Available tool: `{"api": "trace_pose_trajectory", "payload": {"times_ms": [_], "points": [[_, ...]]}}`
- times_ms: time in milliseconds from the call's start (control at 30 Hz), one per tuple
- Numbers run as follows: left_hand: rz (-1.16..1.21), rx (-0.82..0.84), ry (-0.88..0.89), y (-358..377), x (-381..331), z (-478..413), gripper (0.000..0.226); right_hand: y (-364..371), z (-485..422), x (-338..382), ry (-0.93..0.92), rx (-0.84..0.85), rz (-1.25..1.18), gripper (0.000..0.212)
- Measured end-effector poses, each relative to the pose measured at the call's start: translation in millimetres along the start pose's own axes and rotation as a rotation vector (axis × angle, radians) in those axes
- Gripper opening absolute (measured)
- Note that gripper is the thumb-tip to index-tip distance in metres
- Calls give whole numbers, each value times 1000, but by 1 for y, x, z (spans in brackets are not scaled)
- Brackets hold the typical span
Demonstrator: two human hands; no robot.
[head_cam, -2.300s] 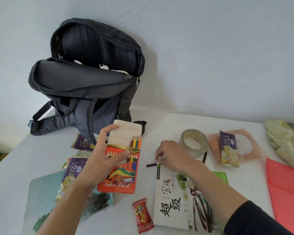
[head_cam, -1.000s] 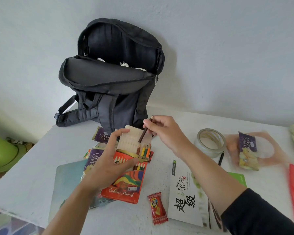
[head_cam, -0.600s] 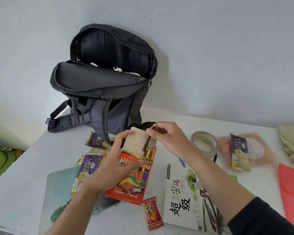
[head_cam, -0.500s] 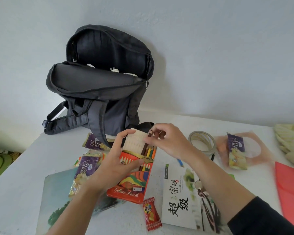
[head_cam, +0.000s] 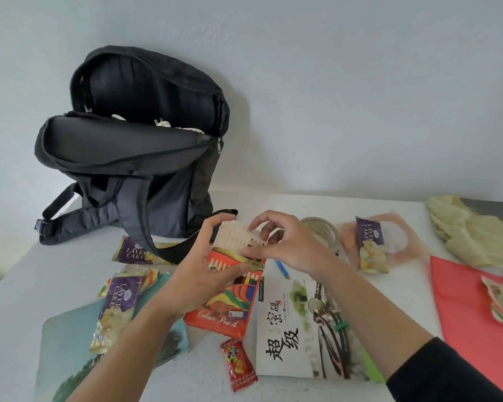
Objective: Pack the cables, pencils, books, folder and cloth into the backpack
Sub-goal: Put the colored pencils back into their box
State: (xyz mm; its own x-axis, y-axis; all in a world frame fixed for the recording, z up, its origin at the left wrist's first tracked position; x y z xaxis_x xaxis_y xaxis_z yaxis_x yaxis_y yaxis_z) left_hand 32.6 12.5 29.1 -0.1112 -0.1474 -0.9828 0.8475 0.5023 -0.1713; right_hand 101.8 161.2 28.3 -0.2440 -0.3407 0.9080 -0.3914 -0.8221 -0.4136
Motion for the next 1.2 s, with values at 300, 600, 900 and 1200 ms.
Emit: {"api": "trace_pose_trajectory", "payload": {"times_ms": [300, 600, 900, 1200], "points": [[115, -27, -27, 16, 11, -14, 67, -47, 13, -45, 56, -322, 344, 9], [101, -108, -28, 12, 26, -14, 66, -3, 15, -82, 166, -217, 757, 21], [120, -114, -50, 9, 27, -18, 65, -9, 9, -77, 95, -282, 619, 11], [121, -137, -35, 3, 10, -26, 62, -50, -2, -13, -24, -421, -257, 8]]}}
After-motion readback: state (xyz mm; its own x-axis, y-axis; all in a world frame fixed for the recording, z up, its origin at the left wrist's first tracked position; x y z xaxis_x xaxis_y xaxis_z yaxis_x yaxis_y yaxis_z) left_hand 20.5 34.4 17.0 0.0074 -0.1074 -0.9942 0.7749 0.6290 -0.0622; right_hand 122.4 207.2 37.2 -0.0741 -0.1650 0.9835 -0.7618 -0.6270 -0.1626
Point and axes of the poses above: each hand's wrist, its own z-axis away from the middle knuckle, its own y-axis out of the palm, x = y × z, the point moved 8 cm from there along -z, towards the middle knuckle, and after that the axes turned 1 degree about -x, right-handed, at the moved point
